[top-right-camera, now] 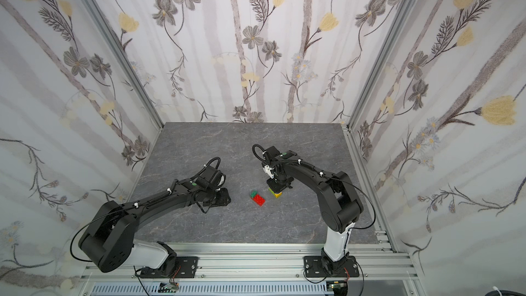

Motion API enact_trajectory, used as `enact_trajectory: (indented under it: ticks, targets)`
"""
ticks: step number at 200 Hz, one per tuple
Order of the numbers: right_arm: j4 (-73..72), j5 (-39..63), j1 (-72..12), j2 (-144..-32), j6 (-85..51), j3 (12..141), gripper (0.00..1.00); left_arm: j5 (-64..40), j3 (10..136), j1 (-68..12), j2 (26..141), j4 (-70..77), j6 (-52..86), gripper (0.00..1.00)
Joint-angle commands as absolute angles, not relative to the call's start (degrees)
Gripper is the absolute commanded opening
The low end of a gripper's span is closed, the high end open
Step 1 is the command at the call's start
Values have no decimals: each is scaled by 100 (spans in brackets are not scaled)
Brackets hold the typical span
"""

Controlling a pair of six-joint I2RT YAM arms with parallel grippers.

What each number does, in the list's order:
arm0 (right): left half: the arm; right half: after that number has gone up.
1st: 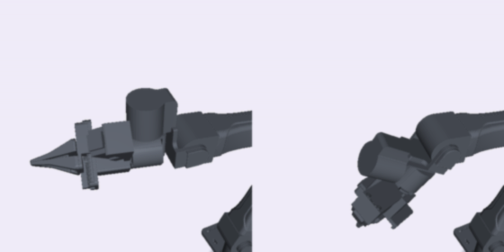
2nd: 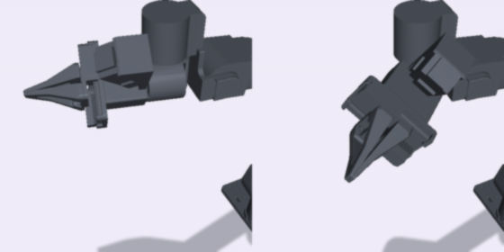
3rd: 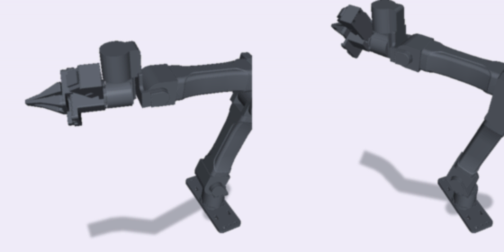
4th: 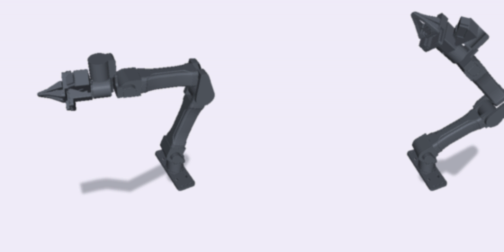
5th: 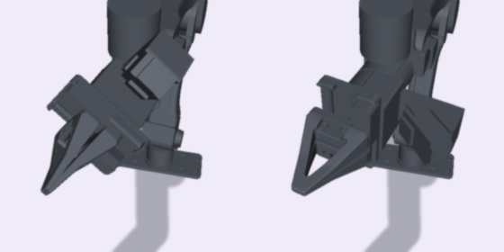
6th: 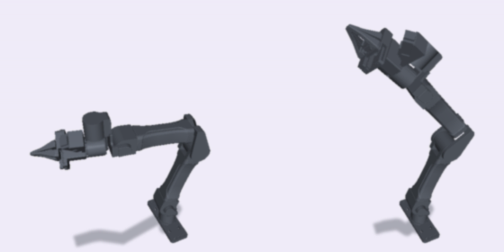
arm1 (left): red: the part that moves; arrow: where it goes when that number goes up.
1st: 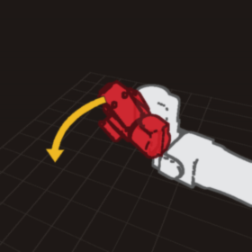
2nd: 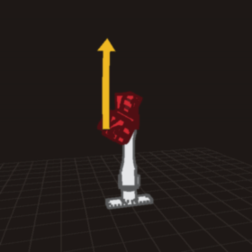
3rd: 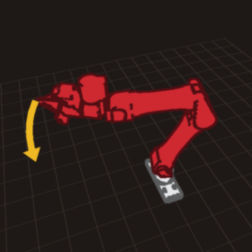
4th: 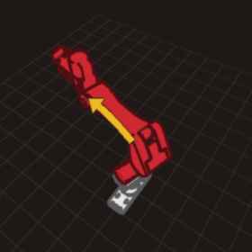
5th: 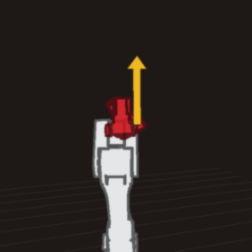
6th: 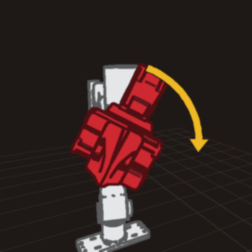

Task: Assemble the number 5 with lego
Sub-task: Assemble the lego brick with the lego brick.

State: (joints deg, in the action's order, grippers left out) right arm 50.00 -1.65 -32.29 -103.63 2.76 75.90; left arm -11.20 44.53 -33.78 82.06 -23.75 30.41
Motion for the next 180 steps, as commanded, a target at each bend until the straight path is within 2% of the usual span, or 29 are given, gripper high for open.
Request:
enact_trajectory:
  ticks: [1,180]
  targets:
    - [5036,-87,-3234,-10329,185,7567,16,-1121,4494,-3378,8244,-2303,3067,41]
    - [4663,9,-3243,-10463,54,7321,15,-1099,4333,-3375,8162,-2261,3155,40]
